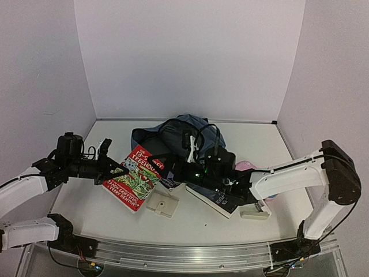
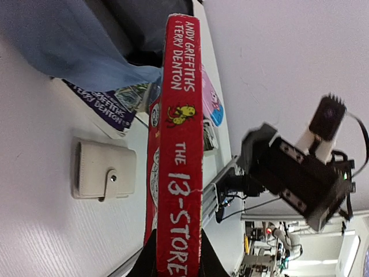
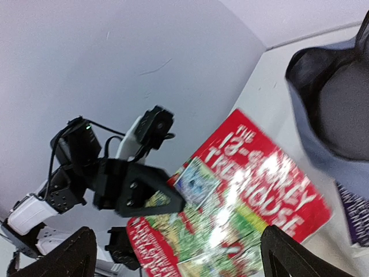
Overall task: Pack the student bag
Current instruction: Pick up the book from the center of the board.
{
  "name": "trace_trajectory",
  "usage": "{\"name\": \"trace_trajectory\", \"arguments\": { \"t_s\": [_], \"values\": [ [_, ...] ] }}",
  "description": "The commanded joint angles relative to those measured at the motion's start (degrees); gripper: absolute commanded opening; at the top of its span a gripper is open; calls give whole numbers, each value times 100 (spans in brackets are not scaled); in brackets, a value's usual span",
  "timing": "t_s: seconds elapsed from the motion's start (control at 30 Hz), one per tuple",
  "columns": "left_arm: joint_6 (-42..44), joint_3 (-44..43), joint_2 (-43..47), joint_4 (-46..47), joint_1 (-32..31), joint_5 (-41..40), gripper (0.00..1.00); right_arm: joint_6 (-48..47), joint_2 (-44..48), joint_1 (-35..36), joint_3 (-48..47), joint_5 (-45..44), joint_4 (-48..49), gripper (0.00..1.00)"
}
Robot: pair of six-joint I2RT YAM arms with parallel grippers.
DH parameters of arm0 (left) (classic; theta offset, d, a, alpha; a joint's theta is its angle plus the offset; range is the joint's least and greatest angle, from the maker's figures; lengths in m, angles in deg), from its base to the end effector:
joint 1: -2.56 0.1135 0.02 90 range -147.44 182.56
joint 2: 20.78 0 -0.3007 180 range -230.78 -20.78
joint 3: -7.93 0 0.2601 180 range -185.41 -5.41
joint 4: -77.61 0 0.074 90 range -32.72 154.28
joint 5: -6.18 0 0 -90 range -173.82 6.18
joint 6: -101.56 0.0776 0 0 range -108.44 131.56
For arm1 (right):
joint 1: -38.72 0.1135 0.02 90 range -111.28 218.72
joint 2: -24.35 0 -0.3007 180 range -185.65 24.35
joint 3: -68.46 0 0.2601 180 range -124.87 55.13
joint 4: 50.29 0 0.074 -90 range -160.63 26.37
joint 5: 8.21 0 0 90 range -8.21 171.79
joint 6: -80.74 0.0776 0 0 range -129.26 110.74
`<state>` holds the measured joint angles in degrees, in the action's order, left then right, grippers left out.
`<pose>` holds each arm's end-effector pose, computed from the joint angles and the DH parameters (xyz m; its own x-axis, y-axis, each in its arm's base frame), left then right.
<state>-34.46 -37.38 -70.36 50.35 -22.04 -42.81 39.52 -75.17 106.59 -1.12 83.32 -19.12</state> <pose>0.1583 -0.1285 0.2537 -0.9222 -0.1750 -0.3450 0.2291 0.4714 -0.8516 0.1663 0.4145 0.2835 -0.6988 0.2778 -0.6592 -0.6229 0.2169 0.7516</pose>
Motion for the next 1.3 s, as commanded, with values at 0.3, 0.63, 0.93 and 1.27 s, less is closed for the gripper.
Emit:
{"name": "trace_trajectory", "arguments": {
  "t_s": [0.3, 0.63, 0.93, 1.27],
  "values": [
    [864, -1234, -651, 231, -921, 2237, 0, -2390, 1110, -1313, -506, 3182, -2674, 98],
    [1575, -2022, -1321, -212, -1231, 2027, 0, -1807, 780, -1286, -834, 5128, -2484, 60],
    [867, -1695, -1321, 1146, -1232, 1252, 47, -868, 1291, -1292, -324, 4578, -1343, 0],
    [197, -1060, -569, 1925, -1229, 701, 91, -670, 1983, -1576, -302, 3778, -1063, 0]
  ]
}}
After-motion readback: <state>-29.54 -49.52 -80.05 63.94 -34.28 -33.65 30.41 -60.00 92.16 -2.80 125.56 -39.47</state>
